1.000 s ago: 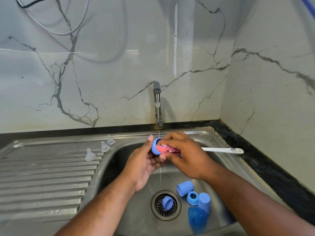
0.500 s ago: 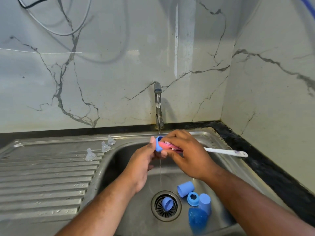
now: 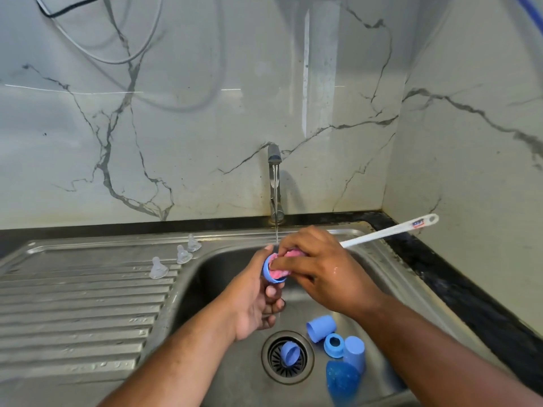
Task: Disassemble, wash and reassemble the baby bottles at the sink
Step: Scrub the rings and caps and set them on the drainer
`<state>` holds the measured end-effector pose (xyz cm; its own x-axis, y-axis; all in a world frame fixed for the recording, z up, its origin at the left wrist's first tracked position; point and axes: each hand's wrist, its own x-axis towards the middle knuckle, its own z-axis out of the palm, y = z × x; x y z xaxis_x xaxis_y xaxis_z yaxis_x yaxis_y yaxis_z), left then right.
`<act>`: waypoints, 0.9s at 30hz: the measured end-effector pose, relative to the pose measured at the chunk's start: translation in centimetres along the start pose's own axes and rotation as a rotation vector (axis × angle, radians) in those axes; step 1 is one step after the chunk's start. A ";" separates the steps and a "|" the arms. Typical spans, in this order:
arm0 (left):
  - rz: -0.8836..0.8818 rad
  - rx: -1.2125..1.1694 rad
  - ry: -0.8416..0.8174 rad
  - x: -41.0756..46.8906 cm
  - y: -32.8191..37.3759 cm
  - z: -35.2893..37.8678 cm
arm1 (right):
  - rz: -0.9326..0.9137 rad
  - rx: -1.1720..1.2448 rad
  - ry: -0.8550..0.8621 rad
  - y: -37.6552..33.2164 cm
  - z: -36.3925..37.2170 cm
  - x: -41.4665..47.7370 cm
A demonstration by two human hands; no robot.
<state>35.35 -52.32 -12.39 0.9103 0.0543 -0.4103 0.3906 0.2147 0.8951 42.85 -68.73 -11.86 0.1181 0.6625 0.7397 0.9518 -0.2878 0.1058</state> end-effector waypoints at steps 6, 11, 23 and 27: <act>0.226 0.067 0.047 0.4 0.4 -0.6 | 0.202 -0.085 -0.030 -0.7 0.4 0.5; 0.509 0.230 0.089 0.5 -0.2 -0.7 | 0.408 -0.122 -0.202 -1.3 0.4 0.7; 0.764 0.228 0.059 0.8 -1.1 -0.1 | 0.465 -0.070 -0.242 -0.9 -1.1 0.4; 0.698 0.146 0.035 0.4 -0.5 -0.1 | 0.377 -0.141 -0.184 -0.9 -1.4 0.1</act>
<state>35.48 -52.30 -13.01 0.9505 0.1635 0.2642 -0.2655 -0.0146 0.9640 41.66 -69.33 -10.96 0.5105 0.6017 0.6143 0.7861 -0.6161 -0.0498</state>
